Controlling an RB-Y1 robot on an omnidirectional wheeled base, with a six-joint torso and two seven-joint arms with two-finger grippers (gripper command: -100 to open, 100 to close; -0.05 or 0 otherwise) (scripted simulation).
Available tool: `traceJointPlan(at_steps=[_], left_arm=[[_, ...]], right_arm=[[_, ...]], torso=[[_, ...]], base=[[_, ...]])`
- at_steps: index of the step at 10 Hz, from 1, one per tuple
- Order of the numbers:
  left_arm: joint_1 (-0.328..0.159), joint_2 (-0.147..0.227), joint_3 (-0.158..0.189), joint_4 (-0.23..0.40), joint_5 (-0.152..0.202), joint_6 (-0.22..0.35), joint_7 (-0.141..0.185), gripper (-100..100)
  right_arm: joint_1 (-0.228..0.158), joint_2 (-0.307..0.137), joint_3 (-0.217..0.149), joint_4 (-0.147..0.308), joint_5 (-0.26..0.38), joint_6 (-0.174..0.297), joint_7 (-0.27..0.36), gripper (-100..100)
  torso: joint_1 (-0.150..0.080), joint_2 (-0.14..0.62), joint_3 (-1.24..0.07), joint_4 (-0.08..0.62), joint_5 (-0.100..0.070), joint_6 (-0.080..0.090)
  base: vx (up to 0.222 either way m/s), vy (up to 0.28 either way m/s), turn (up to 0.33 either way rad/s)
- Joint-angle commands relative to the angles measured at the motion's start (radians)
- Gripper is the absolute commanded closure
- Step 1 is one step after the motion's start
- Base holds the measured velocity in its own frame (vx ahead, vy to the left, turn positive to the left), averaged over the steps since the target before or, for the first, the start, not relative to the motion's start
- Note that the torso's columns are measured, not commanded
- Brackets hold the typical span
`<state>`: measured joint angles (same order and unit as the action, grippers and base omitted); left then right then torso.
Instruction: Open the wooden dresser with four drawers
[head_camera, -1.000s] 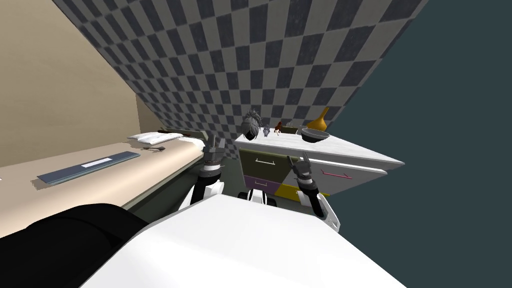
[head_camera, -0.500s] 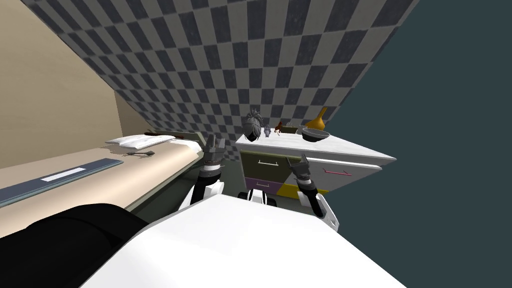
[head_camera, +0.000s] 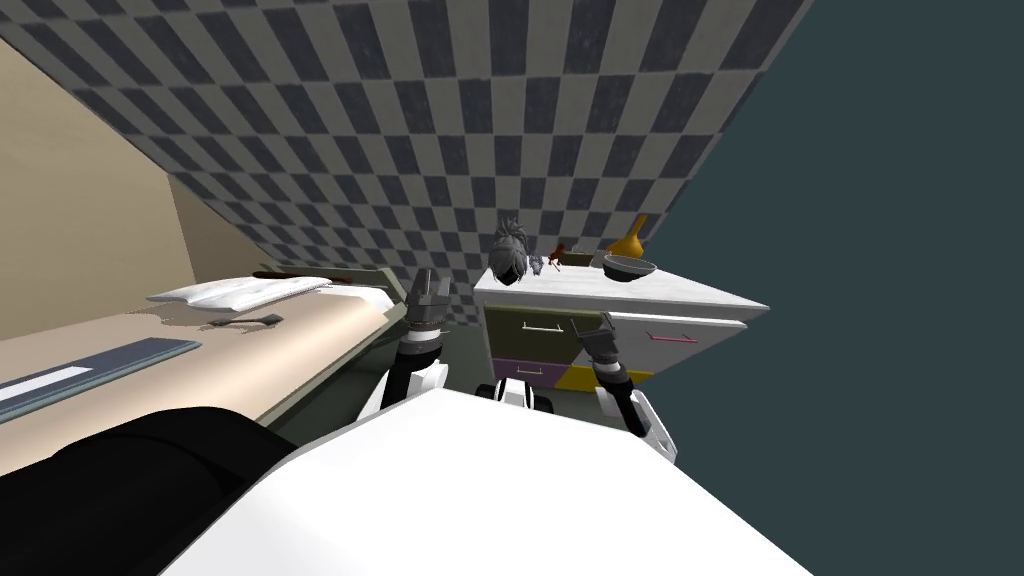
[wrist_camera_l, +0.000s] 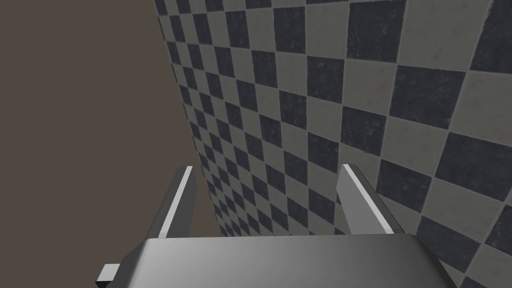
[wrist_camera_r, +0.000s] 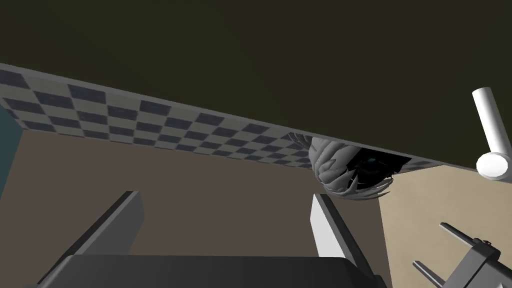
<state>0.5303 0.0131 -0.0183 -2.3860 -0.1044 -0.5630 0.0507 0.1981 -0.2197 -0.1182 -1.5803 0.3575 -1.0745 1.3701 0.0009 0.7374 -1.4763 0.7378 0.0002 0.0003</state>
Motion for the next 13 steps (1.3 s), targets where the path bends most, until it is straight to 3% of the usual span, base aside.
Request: traceJointPlan(at_steps=[1,4,6,7,10,11,13], left_arm=[[0.000,0.000,0.000,0.000,0.000,0.000,0.000,0],[0.000,0.000,0.000,0.000,0.000,0.000,0.000,0],[0.000,0.000,0.000,0.000,0.000,0.000,0.000,0],[0.000,0.000,0.000,0.000,0.000,0.000,0.000,0],[0.000,0.000,0.000,0.000,0.000,0.000,0.000,0],[0.000,0.000,0.000,0.000,0.000,0.000,0.000,0],[0.000,0.000,0.000,0.000,0.000,0.000,0.000,0]], right_arm=[[-0.006,0.007,-0.012,0.050,0.033,-0.025,0.073,-100],[-0.010,0.011,-0.022,0.085,0.053,-0.043,0.132,-100],[-0.015,0.022,-0.042,0.153,0.094,-0.076,0.200,-100],[-0.015,0.022,-0.042,0.154,0.094,-0.076,0.221,-100],[-0.019,0.039,-0.061,0.219,0.133,-0.107,0.302,-100],[-0.019,0.039,-0.061,0.219,0.133,-0.107,0.302,-100],[-0.023,0.068,-0.078,0.277,0.168,-0.134,0.370,-100]], torso=[[-0.002,0.000,0.000,0.000,0.000,-0.001],[-0.001,0.001,0.001,0.000,0.000,0.000],[-0.001,0.000,0.000,0.000,0.000,0.000],[0.002,0.000,0.000,0.000,0.001,0.000],[-0.002,-0.004,-0.001,-0.005,-0.003,-0.003],[-0.001,-0.005,-0.002,-0.006,-0.003,-0.003],[0.001,-0.008,-0.004,-0.008,-0.003,-0.003]], base=[[0.024,0.111,-0.155],[0.010,0.098,-0.120],[0.018,0.133,-0.222],[0.016,0.144,-0.073],[0.005,0.095,-0.115],[0.004,0.076,-0.093],[0.001,0.125,-0.168]])
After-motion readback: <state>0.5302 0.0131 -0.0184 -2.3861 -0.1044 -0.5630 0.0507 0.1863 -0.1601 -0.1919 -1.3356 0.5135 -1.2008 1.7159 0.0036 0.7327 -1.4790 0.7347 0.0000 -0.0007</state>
